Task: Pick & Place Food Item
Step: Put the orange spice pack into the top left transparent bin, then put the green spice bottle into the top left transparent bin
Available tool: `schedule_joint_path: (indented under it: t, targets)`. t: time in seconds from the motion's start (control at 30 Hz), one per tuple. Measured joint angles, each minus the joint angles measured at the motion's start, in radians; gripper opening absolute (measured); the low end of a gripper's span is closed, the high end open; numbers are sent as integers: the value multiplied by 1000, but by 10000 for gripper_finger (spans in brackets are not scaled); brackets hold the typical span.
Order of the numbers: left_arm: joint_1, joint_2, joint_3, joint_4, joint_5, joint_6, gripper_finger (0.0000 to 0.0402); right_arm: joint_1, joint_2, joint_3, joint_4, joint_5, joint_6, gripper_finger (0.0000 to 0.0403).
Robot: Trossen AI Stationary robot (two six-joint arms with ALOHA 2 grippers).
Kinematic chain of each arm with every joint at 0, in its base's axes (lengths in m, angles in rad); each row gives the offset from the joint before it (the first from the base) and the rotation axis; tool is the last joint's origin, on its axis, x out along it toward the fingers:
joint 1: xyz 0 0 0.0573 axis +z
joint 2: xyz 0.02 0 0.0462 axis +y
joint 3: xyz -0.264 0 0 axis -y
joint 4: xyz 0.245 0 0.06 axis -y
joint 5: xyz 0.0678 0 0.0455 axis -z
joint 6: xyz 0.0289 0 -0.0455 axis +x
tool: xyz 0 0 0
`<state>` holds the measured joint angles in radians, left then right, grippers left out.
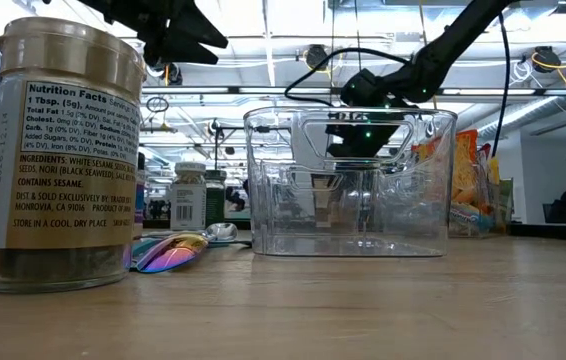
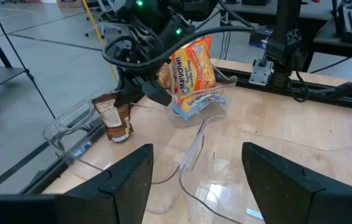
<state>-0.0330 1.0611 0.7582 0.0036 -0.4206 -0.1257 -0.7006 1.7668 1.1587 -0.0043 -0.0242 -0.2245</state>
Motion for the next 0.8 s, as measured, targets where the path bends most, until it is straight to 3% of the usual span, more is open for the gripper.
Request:
schedule_joint_path:
  t: [0.23, 0.47, 0.57, 0.7, 0.8]
  targets:
    - [0, 0, 0, 0, 0, 0, 253, 1, -27, 2, -12, 1, -17, 87]
    - [1, 0, 0, 1, -1, 11, 253, 28, -163, 1, -58, 23, 24, 176]
    - [1, 0, 0, 0, -3, 8, 253, 63, -253, 2, -90, 23, 40, 198]
    - [6, 0, 0, -7, -104, -49, 253, 147, -375, 2, -149, 21, 80, 215]
    - [49, 0, 0, -31, -118, -78, 253, 220, -452, -37, -151, 19, 80, 219]
